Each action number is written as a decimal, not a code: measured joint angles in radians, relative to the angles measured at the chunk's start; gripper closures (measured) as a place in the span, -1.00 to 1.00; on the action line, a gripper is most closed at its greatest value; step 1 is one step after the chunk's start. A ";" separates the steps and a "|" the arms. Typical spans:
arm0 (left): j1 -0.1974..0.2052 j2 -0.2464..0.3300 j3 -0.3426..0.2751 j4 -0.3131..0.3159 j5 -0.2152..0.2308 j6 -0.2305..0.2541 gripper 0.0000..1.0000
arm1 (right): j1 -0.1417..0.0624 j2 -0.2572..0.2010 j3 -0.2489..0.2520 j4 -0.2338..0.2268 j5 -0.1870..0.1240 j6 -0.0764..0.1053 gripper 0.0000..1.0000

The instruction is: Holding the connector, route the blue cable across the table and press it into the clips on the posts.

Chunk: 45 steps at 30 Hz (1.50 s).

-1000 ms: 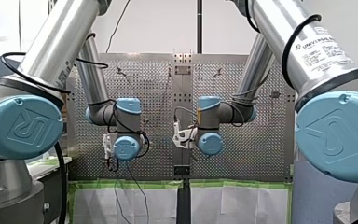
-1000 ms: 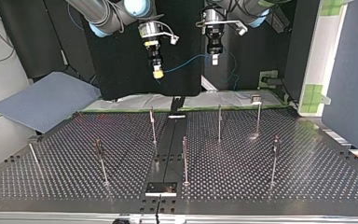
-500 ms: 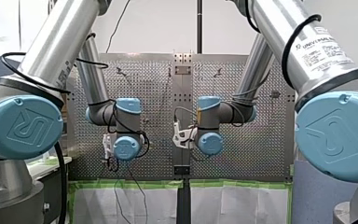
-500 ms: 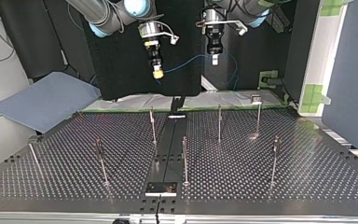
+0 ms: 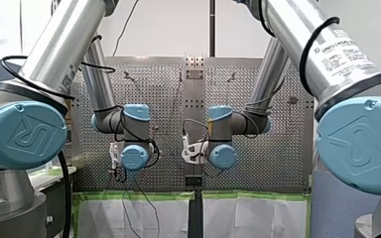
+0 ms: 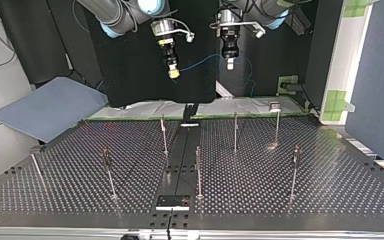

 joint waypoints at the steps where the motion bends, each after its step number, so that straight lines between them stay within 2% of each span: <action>1: 0.000 0.000 0.000 0.000 0.000 0.000 1.00 | 0.003 0.008 0.000 0.005 0.000 0.000 1.00; 8: 0.000 0.000 0.000 0.000 0.000 0.000 1.00 | 0.008 0.070 0.001 0.015 0.000 -0.001 1.00; 18: -0.008 0.007 -0.001 -0.007 -0.007 0.007 1.00 | 0.008 0.081 0.001 0.016 0.000 -0.001 1.00; 24: -0.023 0.054 -0.001 -0.054 -0.046 0.054 1.00 | 0.008 0.081 0.001 0.016 0.000 -0.001 1.00; 32: -0.024 0.116 -0.001 -0.121 -0.055 0.120 1.00 | 0.008 0.081 0.001 0.016 0.000 -0.001 1.00; 42: -0.024 0.122 0.000 -0.204 -0.057 0.136 1.00 | 0.008 0.081 0.001 0.016 0.000 -0.001 1.00; 45: -0.021 0.108 0.012 -0.216 -0.071 0.151 1.00 | 0.001 0.072 -0.009 0.026 0.009 -0.004 1.00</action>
